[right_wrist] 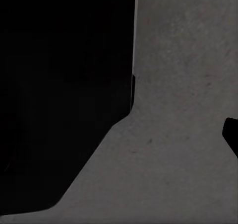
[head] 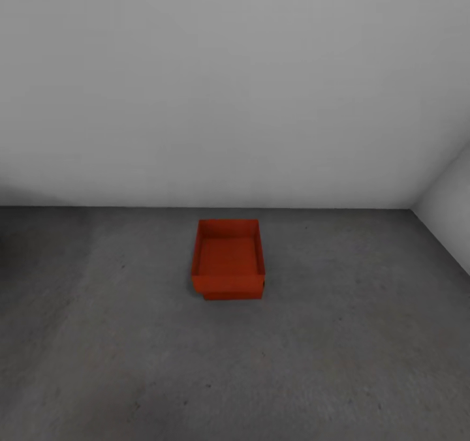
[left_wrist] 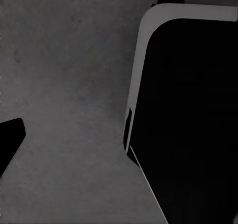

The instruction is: Move the two storage containers from the living room to the garage. In the garage, place one container on the floor and stack the other container on top of it (either order is fine).

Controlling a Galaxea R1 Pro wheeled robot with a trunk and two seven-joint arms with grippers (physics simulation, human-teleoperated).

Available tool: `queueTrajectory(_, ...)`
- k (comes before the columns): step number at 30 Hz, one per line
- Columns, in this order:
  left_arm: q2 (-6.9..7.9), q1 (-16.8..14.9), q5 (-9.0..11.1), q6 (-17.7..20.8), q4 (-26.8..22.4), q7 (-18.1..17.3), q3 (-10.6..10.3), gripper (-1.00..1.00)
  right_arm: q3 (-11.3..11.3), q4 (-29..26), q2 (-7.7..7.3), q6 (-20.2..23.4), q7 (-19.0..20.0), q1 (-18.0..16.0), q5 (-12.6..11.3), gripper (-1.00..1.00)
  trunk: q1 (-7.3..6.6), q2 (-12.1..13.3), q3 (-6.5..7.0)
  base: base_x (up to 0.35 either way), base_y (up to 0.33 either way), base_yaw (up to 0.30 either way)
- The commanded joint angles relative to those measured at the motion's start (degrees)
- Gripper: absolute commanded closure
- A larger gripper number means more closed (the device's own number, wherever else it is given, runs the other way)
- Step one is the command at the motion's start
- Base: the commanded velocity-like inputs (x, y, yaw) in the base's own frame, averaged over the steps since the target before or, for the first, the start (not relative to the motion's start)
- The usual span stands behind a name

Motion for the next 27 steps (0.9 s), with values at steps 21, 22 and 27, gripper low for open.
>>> queueTrajectory(21, 0.04, 0.0, 0.59, -0.34, -0.11, -0.09, 0.25, -1.0, 0.44, 0.16, 0.36, -0.24, 0.03, 0.03, -0.49, -1.0, 0.0, -0.03, 1.89, 0.0, 0.0, 0.0)
queueTrajectory(22, 0.03, 0.0, 0.56, -0.33, -0.1, -0.09, 0.26, -1.0, 0.44, 0.17, 0.34, -0.24, 0.1, 0.03, -0.51, -1.0, 0.0, -0.03, 1.99, 0.0, 0.0, 0.0)
queueTrajectory(27, 0.04, 0.0, 0.56, -0.32, -0.12, -0.09, 0.28, -1.0, 0.44, 0.19, 0.31, -0.24, 0.26, 0.03, -0.49, -1.0, 0.0, -0.03, 2.45, 0.0, 0.0, 0.0)
